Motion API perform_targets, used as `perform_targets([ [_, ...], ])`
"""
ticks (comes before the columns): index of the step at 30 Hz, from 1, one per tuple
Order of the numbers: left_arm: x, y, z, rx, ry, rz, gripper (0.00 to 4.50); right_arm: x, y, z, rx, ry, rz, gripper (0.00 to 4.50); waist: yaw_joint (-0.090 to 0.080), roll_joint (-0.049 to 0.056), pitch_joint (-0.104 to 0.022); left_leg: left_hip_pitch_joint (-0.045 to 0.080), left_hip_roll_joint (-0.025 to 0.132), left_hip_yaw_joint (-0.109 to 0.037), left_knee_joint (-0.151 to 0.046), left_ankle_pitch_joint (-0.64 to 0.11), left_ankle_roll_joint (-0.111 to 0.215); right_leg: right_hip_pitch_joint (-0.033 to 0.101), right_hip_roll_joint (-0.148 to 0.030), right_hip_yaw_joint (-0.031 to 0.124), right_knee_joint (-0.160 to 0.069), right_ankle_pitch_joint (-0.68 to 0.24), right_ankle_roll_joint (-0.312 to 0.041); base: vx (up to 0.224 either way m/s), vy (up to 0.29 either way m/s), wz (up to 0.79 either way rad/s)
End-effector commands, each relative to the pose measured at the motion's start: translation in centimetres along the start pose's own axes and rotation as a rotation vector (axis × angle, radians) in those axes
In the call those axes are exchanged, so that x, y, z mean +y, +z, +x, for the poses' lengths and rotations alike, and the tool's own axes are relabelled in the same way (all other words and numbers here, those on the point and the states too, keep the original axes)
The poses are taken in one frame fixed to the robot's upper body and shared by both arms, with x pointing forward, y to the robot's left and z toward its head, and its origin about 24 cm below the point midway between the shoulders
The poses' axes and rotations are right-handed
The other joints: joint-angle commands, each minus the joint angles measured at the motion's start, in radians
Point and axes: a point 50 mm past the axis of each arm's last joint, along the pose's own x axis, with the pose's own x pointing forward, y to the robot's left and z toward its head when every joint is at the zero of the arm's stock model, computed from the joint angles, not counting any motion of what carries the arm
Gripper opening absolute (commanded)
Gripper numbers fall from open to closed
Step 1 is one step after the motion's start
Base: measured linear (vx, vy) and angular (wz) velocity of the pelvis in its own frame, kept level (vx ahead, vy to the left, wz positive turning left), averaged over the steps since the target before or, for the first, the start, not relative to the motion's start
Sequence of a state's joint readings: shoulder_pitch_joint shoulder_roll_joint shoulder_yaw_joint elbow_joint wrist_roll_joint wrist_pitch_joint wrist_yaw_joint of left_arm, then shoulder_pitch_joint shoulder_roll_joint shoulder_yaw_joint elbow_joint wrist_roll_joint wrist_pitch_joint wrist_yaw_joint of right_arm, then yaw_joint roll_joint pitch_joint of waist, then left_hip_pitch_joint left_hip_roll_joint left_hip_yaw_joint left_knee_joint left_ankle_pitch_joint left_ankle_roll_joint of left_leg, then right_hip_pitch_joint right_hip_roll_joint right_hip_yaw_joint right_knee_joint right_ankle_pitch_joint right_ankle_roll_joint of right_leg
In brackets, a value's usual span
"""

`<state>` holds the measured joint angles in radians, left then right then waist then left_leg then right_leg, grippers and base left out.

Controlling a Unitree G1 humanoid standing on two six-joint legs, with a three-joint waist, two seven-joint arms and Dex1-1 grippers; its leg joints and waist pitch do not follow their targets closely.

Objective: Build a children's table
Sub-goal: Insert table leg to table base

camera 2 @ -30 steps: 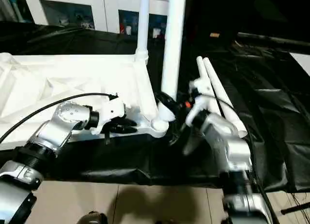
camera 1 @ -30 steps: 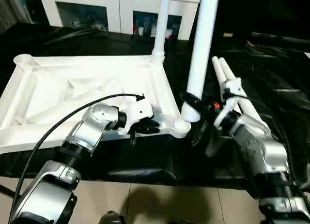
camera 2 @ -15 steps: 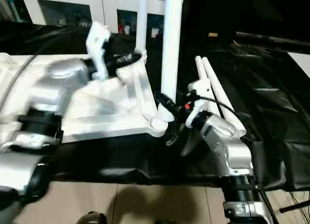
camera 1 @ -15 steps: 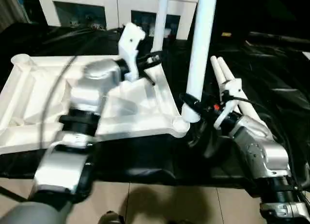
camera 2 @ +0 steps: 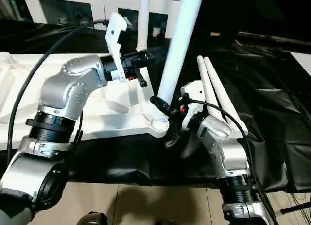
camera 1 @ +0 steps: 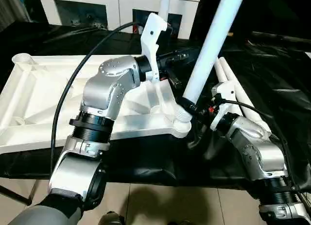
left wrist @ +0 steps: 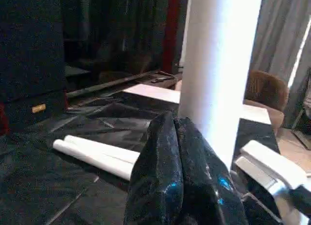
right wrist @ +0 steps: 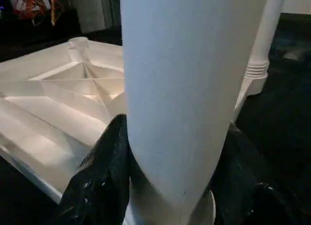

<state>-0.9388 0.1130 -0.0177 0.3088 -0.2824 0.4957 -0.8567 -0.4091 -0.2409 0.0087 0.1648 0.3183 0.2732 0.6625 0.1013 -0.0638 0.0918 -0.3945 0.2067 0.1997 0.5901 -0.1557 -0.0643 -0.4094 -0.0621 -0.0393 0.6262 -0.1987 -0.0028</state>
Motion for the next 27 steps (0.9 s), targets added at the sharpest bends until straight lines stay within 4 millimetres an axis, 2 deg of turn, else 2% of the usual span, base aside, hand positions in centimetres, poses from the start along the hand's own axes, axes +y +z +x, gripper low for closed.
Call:
perform_targets([
  [1, -0.3, -0.3, 0.3, 0.017, -0.007, 0.014, 0.00, -0.3, -0.4, -0.3, 0.024, -0.020, 0.002, 1.86, 0.000, 0.001, -0.076, 0.027, 0.025, -0.013, -0.060, -0.124, 0.051, 0.055, -0.070, 0.039, -0.065, -0.033, -0.238, 0.000, 0.000, 0.00],
  [5, 1.3, -1.3, -0.9, 0.079, 0.106, 0.082, 0.00, -0.6, -0.1, -0.4, 0.009, -0.028, 0.005, 1.86, 0.000, -0.001, -0.079, 0.027, 0.024, -0.013, -0.058, -0.111, 0.058, 0.056, -0.069, 0.039, -0.063, -0.007, -0.235, 0.000, 0.000, 0.00],
  [8, 2.0, -2.2, -1.9, 0.146, 0.123, 0.165, 0.00, -1.0, 0.2, -0.7, -0.009, -0.039, 0.016, 1.86, -0.002, 0.000, -0.079, 0.026, 0.024, -0.015, -0.062, -0.120, 0.055, 0.057, -0.068, 0.040, -0.066, -0.031, -0.208, 0.000, 0.000, 0.00],
  [9, 2.4, -3.1, -2.8, 0.207, 0.105, 0.225, 0.00, -1.3, 0.5, -0.9, -0.021, -0.045, 0.025, 1.86, -0.003, 0.000, -0.080, 0.029, 0.024, -0.015, -0.062, -0.117, 0.049, 0.055, -0.068, 0.039, -0.064, -0.026, -0.207, 0.000, 0.000, 0.00],
  [11, 2.3, -4.5, -3.8, 0.306, 0.024, 0.274, 0.41, -1.5, 0.7, -1.2, -0.028, -0.045, 0.032, 1.86, -0.005, 0.004, -0.082, 0.030, 0.026, -0.017, -0.063, -0.111, 0.047, 0.055, -0.070, 0.040, -0.062, -0.024, -0.202, 0.000, 0.000, 0.00],
  [14, 1.3, -7.6, -5.4, 0.451, -0.139, 0.297, 0.44, -1.8, 0.8, -1.4, -0.044, -0.051, 0.053, 1.86, -0.007, 0.006, -0.083, 0.032, 0.027, -0.013, -0.063, -0.101, 0.038, 0.051, -0.068, 0.040, -0.055, 0.009, -0.220, 0.000, 0.000, 0.00],
  [16, 0.9, -8.4, -5.7, 0.472, -0.173, 0.286, 0.82, -1.8, 0.8, -1.4, -0.044, -0.052, 0.056, 1.86, -0.004, 0.009, -0.083, 0.036, 0.029, -0.010, -0.062, -0.114, 0.034, 0.048, -0.071, 0.041, -0.054, 0.018, -0.238, 0.000, 0.000, 0.00],
  [18, 0.3, -9.8, -6.1, 0.523, -0.239, 0.274, 0.87, -1.7, 0.7, -1.3, -0.041, -0.050, 0.054, 1.86, 0.000, 0.010, -0.080, 0.035, 0.029, -0.011, -0.065, -0.136, 0.026, 0.048, -0.073, 0.040, -0.059, -0.012, -0.238, 0.000, 0.000, 0.00],
  [19, 0.3, -9.8, -6.1, 0.523, -0.239, 0.274, 0.87, -1.7, 0.7, -1.3, -0.041, -0.050, 0.054, 1.86, -0.001, 0.009, -0.080, 0.034, 0.030, -0.012, -0.066, -0.143, 0.022, 0.048, -0.073, 0.041, -0.058, -0.019, -0.237, 0.000, 0.000, 0.00],
  [20, 0.2, -10.7, -6.4, 0.557, -0.256, 0.276, 0.98, -1.5, 0.7, -1.2, -0.040, -0.045, 0.054, 1.86, 0.000, 0.012, -0.080, 0.035, 0.029, -0.012, -0.066, -0.154, 0.015, 0.047, -0.074, 0.041, -0.059, -0.034, -0.233, 0.000, 0.000, 0.00],
  [21, 0.2, -11.0, -6.5, 0.567, -0.257, 0.280, 1.25, -1.4, 0.7, -1.2, -0.039, -0.043, 0.054, 1.86, -0.002, 0.009, -0.078, 0.034, 0.028, -0.012, -0.068, -0.170, 0.008, 0.047, -0.074, 0.042, -0.063, -0.056, -0.224, 0.000, 0.000, 0.00],
  [27, 0.7, -12.6, -7.2, 0.659, -0.246, 0.305, 1.31, -1.0, 0.4, -1.2, -0.020, -0.028, 0.047, 1.86, -0.003, 0.008, -0.078, 0.032, 0.027, -0.015, -0.067, -0.166, 0.004, 0.049, -0.075, 0.042, -0.063, -0.062, -0.209, 0.000, 0.000, 0.00],
])
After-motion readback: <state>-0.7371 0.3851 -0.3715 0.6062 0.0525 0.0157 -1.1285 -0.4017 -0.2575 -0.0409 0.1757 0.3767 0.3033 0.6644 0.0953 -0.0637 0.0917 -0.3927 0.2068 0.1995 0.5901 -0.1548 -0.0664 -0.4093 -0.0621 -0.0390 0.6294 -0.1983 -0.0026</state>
